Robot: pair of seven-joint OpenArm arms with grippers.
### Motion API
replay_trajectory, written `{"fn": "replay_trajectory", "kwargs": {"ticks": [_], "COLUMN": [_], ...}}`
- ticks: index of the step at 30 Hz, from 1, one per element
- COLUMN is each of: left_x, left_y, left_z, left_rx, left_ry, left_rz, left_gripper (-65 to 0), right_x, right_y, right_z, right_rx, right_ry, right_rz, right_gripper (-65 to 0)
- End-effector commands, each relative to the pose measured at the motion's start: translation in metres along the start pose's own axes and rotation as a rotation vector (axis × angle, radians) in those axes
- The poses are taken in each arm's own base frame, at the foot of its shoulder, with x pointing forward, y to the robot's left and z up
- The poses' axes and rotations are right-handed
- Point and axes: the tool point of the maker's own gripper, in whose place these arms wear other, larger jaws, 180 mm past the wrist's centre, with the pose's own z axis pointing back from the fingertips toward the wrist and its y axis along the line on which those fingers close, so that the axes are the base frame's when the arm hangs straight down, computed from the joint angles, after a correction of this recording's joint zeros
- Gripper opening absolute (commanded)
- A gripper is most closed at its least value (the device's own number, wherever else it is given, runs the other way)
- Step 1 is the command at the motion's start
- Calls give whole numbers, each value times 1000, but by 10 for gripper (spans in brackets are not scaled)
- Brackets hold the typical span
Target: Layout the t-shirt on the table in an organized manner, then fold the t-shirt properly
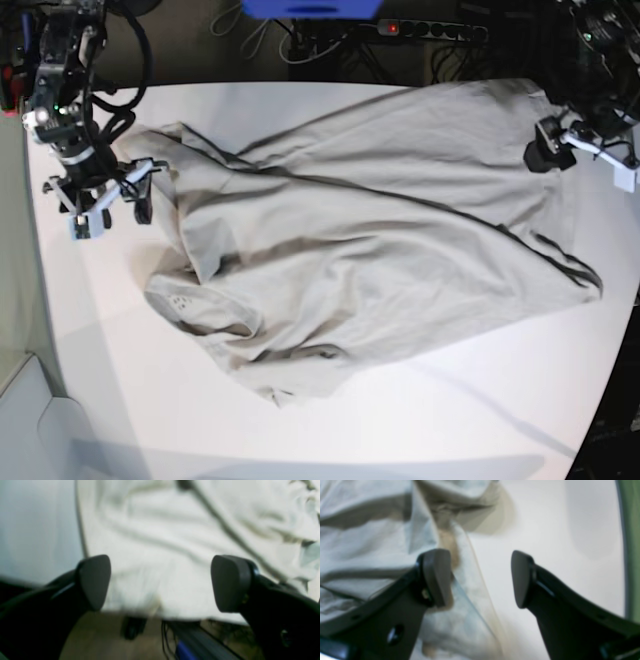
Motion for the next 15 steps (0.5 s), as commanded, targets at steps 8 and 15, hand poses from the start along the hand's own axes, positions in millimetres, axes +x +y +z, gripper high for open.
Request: {"fn": "replay_trajectory", "kwargs": {"ticks": [8, 15], "left_x": [-16, -23], "left_y": [13, 38], "left_z": [23, 25], "left_rx": [54, 173], "left_ry": [-10, -23], "left_rz": [-39, -55], "left_gripper": [-26, -26], "right_x": [-8, -12], "right_y": [12, 12], "right_z": [15, 16], "right_rx": [14, 15], "right_ry": [-9, 2], "right_rz": [-20, -21], "right_gripper": [-265, -265]}}
